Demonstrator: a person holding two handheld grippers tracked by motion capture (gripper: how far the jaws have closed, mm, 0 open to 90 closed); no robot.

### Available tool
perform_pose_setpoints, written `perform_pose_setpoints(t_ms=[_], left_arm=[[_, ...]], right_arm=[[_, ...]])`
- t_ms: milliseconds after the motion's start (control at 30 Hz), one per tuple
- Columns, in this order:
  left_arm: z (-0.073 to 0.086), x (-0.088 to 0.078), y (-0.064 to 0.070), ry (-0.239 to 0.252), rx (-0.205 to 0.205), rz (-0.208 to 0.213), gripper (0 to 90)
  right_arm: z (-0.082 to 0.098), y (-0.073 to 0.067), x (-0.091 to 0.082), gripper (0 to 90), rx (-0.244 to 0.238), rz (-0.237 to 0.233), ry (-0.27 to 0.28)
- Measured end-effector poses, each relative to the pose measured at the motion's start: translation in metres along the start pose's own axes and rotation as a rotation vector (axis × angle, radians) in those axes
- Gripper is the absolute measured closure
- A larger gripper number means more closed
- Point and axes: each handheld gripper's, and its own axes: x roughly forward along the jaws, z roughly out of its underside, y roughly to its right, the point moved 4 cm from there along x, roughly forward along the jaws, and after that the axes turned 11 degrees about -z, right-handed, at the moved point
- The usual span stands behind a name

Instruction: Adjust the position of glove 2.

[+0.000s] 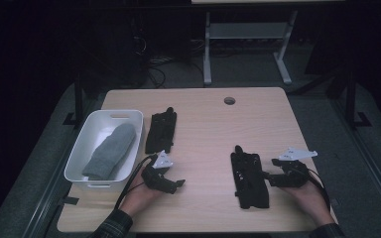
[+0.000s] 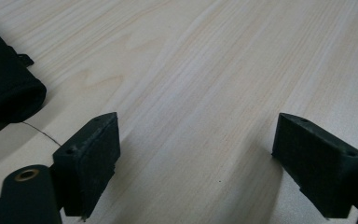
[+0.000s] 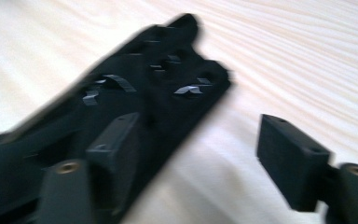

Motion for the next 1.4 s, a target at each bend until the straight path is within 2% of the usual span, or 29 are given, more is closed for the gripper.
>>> perform_pose_setpoints(t_ms=[133,167,267,333,433,467,567,733,933,1167,1267,1400], left_arm=[[-0.006,-0.003,-0.003,-0.011,-0.021,-0.026,36.0],[-0.008,-0.004,-0.004,-0.017,-0.037,-0.025,45.9],[-0.021,-0.005,-0.008,-0.005,-0.089,-0.047,63.6],[-0.03,-0.004,-0.012,-0.001,-0.087,-0.079,73.8],[-0.04,0.004,-0.018,-0.01,-0.117,-0.114,86.1],[-0.043,0.006,-0.02,-0.018,-0.116,-0.132,89.1],[-0.054,0.011,-0.03,-0.017,-0.138,-0.174,89.3],[-0.068,0.021,-0.048,-0.023,-0.149,-0.232,89.4],[-0.081,0.038,-0.075,-0.007,-0.222,-0.296,89.4],[-0.086,0.057,-0.098,-0.034,-0.253,-0.37,89.4],[-0.088,0.063,-0.106,-0.052,-0.239,-0.397,89.4],[-0.082,0.073,-0.112,-0.081,-0.264,-0.403,89.4]], right_arm=[[0.004,0.021,0.003,23.6,0.042,0.036,0.0],[0.006,0.024,0.004,23.3,0.049,0.042,-0.004],[0.011,0.036,0.007,21.2,0.082,0.057,-0.024],[0.014,0.04,0.008,19.5,0.082,0.066,-0.03],[0.014,0.041,0.008,19.4,0.094,0.067,-0.023],[0.014,0.041,0.008,18.6,0.092,0.071,-0.022],[0.016,0.042,0.009,16.6,0.064,0.084,-0.016],[0.018,0.043,0.009,15.3,0.065,0.084,0.002],[0.018,0.043,0.009,15.1,0.064,0.083,0.002],[0.018,0.043,0.008,14.9,0.06,0.08,0.0],[0.019,0.043,0.008,14.9,0.058,0.079,-0.001],[0.019,0.043,0.008,14.8,0.058,0.078,-0.002]])
